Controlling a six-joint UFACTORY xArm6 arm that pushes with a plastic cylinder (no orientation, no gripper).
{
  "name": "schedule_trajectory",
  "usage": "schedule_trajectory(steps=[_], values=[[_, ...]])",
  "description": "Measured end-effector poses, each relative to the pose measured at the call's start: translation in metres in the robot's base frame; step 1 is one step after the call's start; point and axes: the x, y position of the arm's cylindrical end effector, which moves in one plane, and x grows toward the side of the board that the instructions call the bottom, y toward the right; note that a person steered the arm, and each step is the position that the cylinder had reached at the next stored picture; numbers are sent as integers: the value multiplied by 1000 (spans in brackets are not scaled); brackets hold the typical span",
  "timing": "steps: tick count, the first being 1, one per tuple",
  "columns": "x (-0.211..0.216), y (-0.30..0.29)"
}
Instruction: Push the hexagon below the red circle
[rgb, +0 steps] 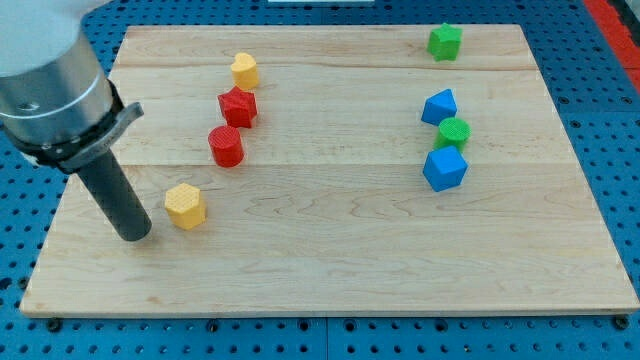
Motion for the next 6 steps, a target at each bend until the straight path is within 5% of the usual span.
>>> schedule_trajectory(steps=[1,3,5,6], values=[[-23,35],[26,53],[-9,107],[-11,180]])
